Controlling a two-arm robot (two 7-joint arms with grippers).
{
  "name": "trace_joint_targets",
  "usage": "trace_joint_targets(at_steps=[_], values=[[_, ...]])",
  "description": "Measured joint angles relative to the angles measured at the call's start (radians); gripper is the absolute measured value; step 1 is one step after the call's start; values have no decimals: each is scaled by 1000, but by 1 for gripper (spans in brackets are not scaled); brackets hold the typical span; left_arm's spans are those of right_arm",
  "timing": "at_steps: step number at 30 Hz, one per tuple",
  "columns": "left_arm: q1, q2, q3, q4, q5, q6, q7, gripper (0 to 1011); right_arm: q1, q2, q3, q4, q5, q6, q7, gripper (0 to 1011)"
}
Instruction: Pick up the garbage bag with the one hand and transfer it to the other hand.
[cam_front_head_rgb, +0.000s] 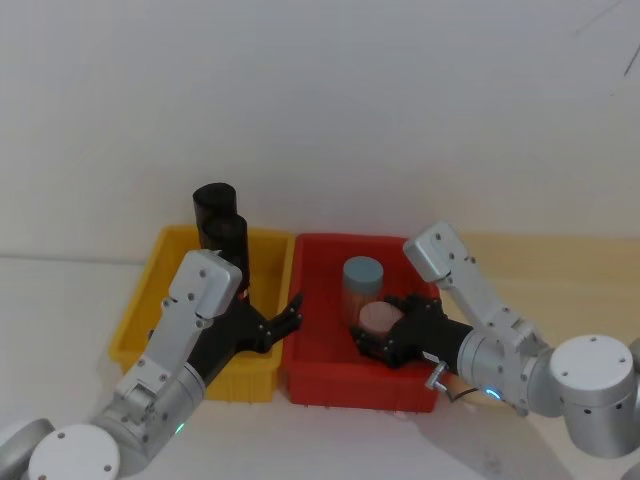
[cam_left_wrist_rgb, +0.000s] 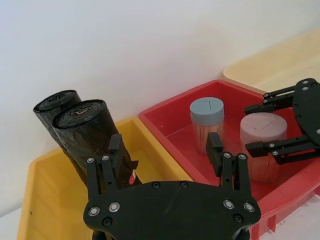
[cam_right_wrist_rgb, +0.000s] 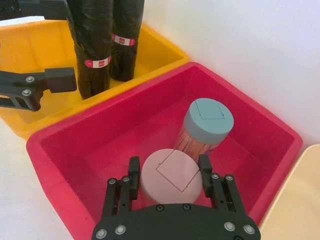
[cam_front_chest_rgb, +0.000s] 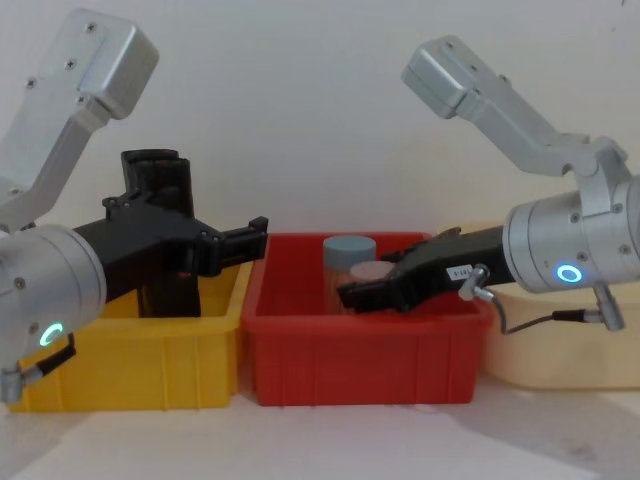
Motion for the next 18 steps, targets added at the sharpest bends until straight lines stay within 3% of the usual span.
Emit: trace_joint_targets(at_steps=[11, 18], values=[[0, 0, 0, 0, 0, 0, 0, 1001, 1, -3, 4, 3, -3, -6, 0, 691], [0, 0, 0, 0, 0, 0, 0, 1002, -12, -4, 34, -29, -2, -31, -23, 691]])
